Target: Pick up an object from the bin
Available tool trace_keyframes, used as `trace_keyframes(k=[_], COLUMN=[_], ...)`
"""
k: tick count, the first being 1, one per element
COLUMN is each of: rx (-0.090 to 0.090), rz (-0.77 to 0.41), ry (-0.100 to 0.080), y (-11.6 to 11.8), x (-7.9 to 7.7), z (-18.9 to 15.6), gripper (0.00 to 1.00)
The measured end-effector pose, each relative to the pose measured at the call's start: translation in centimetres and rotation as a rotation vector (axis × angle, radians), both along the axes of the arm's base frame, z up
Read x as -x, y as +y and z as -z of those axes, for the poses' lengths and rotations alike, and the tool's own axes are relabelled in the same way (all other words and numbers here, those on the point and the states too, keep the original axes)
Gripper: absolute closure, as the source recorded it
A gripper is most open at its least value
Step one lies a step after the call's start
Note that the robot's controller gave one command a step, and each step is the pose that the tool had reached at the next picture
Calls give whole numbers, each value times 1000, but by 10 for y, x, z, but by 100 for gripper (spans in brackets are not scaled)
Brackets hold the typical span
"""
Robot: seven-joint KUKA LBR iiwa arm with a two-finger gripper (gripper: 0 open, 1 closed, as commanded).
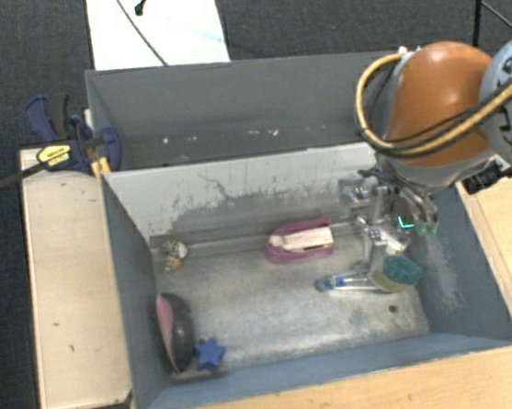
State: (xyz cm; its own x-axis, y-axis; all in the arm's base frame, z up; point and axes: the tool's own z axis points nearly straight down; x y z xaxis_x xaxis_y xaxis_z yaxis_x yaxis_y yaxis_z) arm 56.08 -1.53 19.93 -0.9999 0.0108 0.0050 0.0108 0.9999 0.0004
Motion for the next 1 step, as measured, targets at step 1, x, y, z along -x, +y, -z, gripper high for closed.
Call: trace_keyframes(k=[1], rx=[0], rz=[-188], ry=[-1], y=[-84], x=[40], z=[122], gripper=[0])
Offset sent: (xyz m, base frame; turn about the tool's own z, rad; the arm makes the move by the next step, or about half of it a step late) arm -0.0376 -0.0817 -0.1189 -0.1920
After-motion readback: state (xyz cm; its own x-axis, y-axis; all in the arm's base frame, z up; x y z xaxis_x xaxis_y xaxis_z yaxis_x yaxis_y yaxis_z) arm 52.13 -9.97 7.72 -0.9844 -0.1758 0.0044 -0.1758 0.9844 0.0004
